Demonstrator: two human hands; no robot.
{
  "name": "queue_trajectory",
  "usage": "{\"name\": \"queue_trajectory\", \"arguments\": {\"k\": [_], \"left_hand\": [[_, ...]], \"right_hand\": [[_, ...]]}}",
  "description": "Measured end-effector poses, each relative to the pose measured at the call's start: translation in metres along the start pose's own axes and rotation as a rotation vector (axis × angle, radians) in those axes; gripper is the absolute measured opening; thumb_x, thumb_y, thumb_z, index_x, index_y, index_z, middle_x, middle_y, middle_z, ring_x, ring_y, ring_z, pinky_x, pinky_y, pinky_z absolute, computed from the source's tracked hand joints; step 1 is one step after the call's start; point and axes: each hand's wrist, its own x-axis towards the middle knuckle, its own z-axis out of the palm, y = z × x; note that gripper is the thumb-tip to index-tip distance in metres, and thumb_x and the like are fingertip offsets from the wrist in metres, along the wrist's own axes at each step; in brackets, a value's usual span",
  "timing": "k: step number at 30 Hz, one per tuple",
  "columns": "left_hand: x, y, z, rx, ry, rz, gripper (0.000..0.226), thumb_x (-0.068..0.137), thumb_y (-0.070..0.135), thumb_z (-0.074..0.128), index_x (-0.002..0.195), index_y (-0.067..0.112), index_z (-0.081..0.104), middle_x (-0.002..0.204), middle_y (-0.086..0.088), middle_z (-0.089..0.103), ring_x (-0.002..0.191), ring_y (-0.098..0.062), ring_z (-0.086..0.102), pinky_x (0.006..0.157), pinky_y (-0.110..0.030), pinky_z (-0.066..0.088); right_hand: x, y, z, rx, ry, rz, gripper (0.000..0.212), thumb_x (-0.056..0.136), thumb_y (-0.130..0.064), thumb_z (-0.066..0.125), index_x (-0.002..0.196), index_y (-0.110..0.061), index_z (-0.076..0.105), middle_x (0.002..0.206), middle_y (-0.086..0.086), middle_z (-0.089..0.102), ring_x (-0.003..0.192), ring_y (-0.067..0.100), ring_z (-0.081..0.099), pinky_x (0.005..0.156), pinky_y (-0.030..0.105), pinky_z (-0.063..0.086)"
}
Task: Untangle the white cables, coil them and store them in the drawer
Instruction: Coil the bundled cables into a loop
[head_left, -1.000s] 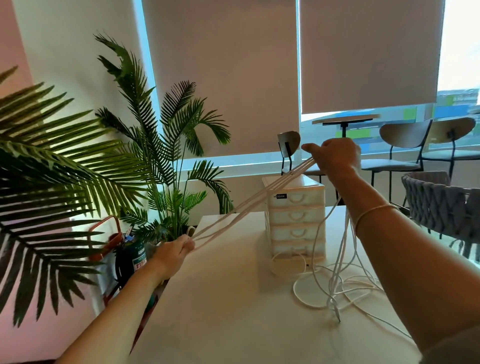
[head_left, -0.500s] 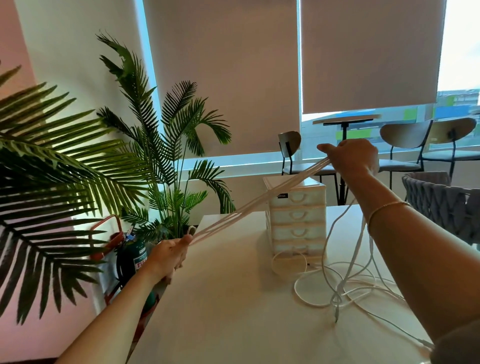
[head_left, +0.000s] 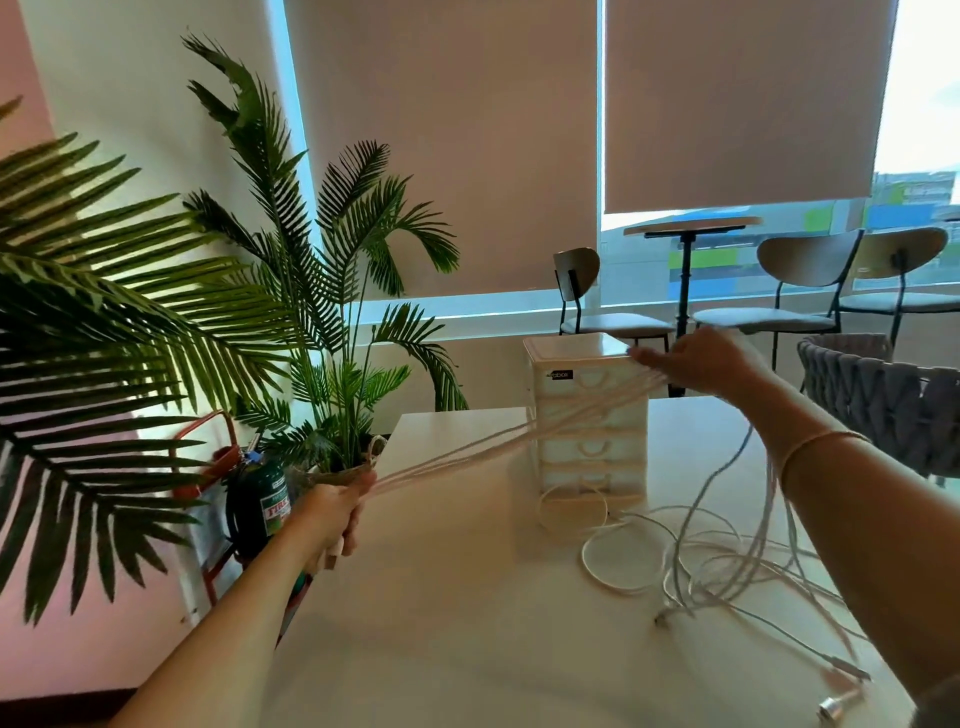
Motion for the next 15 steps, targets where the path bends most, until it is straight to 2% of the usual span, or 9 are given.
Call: {"name": "queue_trajectory", "arguments": {"k": [2, 3, 6, 8, 10, 11, 13, 14, 15], "left_hand": [[0.009, -0.006, -0.003, 0.158, 0.139, -0.083, 0.056, 0.088, 0.056, 0.045, 0.064, 0.006, 0.053, 0.047, -0.006, 0.048, 0.040, -0.020, 0.048, 0.047, -0.024, 0.037], [0.013, -0.008, -0.003, 0.241, 0.196, -0.105, 0.061, 0.088, 0.058, 0.043, 0.072, 0.002, 0.059, 0.053, -0.010, 0.053, 0.047, -0.022, 0.053, 0.051, -0.026, 0.038], [0.027, -0.011, -0.002, 0.419, 0.333, -0.103, 0.070, 0.091, 0.059, 0.035, 0.089, -0.006, 0.063, 0.079, -0.020, 0.063, 0.071, -0.029, 0.058, 0.061, -0.029, 0.038], [0.032, -0.015, -0.007, 0.467, 0.409, -0.145, 0.071, 0.092, 0.059, 0.033, 0.087, -0.005, 0.062, 0.077, -0.018, 0.061, 0.068, -0.027, 0.055, 0.058, -0.029, 0.039], [0.036, -0.025, -0.012, 0.459, 0.454, -0.196, 0.072, 0.091, 0.061, 0.033, 0.091, -0.005, 0.062, 0.083, -0.021, 0.062, 0.076, -0.031, 0.059, 0.064, -0.033, 0.046], [0.037, -0.029, -0.014, 0.456, 0.460, -0.211, 0.073, 0.090, 0.062, 0.033, 0.094, -0.005, 0.062, 0.091, -0.023, 0.063, 0.084, -0.035, 0.060, 0.071, -0.037, 0.049], [0.037, -0.029, -0.009, 0.460, 0.461, -0.204, 0.072, 0.090, 0.061, 0.034, 0.094, -0.005, 0.063, 0.097, -0.025, 0.064, 0.090, -0.037, 0.060, 0.076, -0.039, 0.049], [0.036, -0.027, -0.005, 0.466, 0.454, -0.178, 0.071, 0.091, 0.059, 0.034, 0.093, -0.005, 0.064, 0.095, -0.024, 0.064, 0.090, -0.036, 0.060, 0.075, -0.037, 0.048], [0.037, -0.023, 0.000, 0.476, 0.441, -0.142, 0.069, 0.092, 0.058, 0.034, 0.091, -0.004, 0.065, 0.094, -0.024, 0.065, 0.090, -0.036, 0.061, 0.074, -0.036, 0.047]], "right_hand": [[-0.009, 0.007, 0.006, 0.098, -0.394, -0.010, 0.047, 0.078, -0.055, 0.060, 0.069, -0.009, 0.061, 0.057, 0.001, 0.046, 0.050, 0.012, 0.040, 0.049, 0.021, 0.033], [-0.011, 0.011, 0.009, 0.105, -0.527, -0.001, 0.040, 0.077, -0.048, 0.067, 0.077, -0.008, 0.062, 0.059, 0.001, 0.046, 0.050, 0.011, 0.039, 0.047, 0.021, 0.033], [-0.009, 0.024, 0.017, -0.159, -0.646, 0.059, 0.025, 0.077, -0.030, 0.073, 0.081, -0.008, 0.063, 0.058, -0.001, 0.049, 0.045, 0.009, 0.041, 0.042, 0.017, 0.036], [-0.004, 0.040, 0.017, -0.333, -0.619, 0.141, 0.022, 0.081, -0.028, 0.069, 0.070, -0.009, 0.062, 0.047, -0.005, 0.055, 0.040, 0.005, 0.048, 0.043, 0.015, 0.039], [0.002, 0.065, 0.016, -0.379, -0.503, 0.288, 0.019, 0.085, -0.026, 0.064, 0.076, -0.009, 0.065, 0.040, -0.006, 0.058, 0.043, 0.004, 0.055, 0.050, 0.016, 0.043], [0.005, 0.081, 0.016, -0.348, -0.367, 0.382, 0.019, 0.087, -0.025, 0.061, 0.086, -0.007, 0.066, 0.051, 0.000, 0.065, 0.056, 0.009, 0.061, 0.059, 0.018, 0.046], [0.005, 0.109, 0.012, -0.292, 0.010, 0.559, 0.028, 0.089, -0.024, 0.054, 0.102, -0.001, 0.062, 0.094, 0.016, 0.068, 0.092, 0.027, 0.062, 0.081, 0.032, 0.048], [0.005, 0.121, 0.009, -0.272, 0.163, 0.581, 0.032, 0.089, -0.025, 0.050, 0.105, 0.001, 0.061, 0.106, 0.021, 0.064, 0.099, 0.034, 0.059, 0.084, 0.038, 0.046], [0.007, 0.131, 0.007, -0.237, 0.277, 0.551, 0.037, 0.089, -0.027, 0.045, 0.102, 0.005, 0.060, 0.105, 0.026, 0.062, 0.099, 0.039, 0.058, 0.082, 0.040, 0.045]]}}
